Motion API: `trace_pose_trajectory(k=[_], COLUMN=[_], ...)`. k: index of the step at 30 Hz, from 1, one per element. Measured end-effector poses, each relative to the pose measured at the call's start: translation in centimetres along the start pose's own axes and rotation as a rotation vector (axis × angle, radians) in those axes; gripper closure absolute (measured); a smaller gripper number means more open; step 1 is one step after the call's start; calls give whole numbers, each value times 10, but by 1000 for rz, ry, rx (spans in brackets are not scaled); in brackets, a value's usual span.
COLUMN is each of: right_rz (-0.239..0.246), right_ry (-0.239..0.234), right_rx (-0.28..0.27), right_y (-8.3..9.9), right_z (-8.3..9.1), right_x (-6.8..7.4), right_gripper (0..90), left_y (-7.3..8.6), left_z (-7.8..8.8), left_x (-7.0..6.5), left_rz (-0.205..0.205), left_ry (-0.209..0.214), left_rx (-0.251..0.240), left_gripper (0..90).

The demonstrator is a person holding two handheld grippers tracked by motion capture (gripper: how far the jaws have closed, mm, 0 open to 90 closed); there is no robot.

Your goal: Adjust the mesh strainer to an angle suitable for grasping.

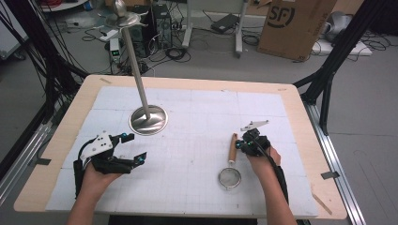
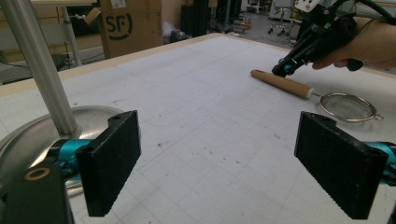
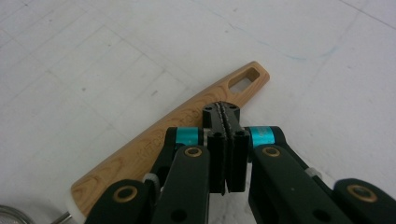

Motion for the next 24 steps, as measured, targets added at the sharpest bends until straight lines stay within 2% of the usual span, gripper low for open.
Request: trace_pose_trajectory(k=[12, 15, 16, 18, 22, 24], right_rz=[77, 97, 119, 134, 168, 176], right_ry=[-47, -61, -69, -77, -110, -118], right_rx=[8, 14, 14, 13, 12, 11], right_y=[-15, -18, -20, -21, -25, -26], right_z=[-9, -11, -12, -12, -12, -13], right_x=[27, 37, 43, 45, 61, 64], right_gripper=[893, 893, 893, 893, 893, 893], left_y=[0, 0, 0, 0, 0, 0], left_z=[0, 0, 0, 0, 0, 0], left_x=[0, 0, 0, 0, 0, 1], left_rz=[3, 3, 3, 2, 3, 4], left_ry=[1, 1, -1, 2, 0, 2], left_rx=[1, 1, 0, 0, 1, 1], left_gripper=[151, 151, 151, 151, 151, 151])
Point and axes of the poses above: each handheld gripper's, and its own axes: z roughly backward along the jaws, y roughly out of its underside, x roughly to its left, the point moved 2 cm from there along -z, roughly forward along the jaws, and after that the axes turned 8 degrees about -z, right-handed, at the moved point
